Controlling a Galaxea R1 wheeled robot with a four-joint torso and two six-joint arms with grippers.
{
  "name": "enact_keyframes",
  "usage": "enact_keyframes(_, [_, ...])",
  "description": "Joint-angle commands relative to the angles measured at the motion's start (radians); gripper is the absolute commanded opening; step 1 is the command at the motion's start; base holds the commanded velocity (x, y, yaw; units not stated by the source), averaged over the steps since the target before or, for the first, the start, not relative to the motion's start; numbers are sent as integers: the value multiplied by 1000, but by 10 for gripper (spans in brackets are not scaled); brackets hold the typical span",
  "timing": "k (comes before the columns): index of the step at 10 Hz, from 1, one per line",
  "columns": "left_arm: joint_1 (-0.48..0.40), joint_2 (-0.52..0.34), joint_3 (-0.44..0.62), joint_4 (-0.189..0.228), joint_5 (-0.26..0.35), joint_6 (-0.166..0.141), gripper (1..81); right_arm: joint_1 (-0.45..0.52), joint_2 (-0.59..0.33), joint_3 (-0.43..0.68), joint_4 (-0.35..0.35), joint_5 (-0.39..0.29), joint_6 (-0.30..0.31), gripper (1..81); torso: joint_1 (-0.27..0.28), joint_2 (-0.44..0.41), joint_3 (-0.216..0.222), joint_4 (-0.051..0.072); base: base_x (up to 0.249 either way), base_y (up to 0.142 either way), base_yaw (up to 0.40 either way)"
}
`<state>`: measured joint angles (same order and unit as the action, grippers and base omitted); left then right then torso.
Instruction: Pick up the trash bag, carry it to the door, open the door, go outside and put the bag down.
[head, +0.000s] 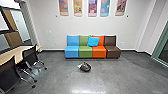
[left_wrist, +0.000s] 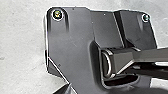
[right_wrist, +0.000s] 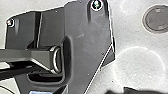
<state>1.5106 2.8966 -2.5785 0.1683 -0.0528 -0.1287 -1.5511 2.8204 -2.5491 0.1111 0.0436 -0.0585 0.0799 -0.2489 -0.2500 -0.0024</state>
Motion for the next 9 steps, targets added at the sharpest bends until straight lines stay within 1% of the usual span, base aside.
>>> enact_keyframes(1, [-39, -2, 3, -6, 54, 1, 811, 36, -20, 21, -7, -60, -4, 811, 0, 0, 0, 0, 191, 0, 0])
enact_keyframes(9, [-39, 4, 3, -4, 54, 1, 811, 39, -19, 32, -7, -62, -6, 811, 0, 0, 0, 0, 191, 0, 0])
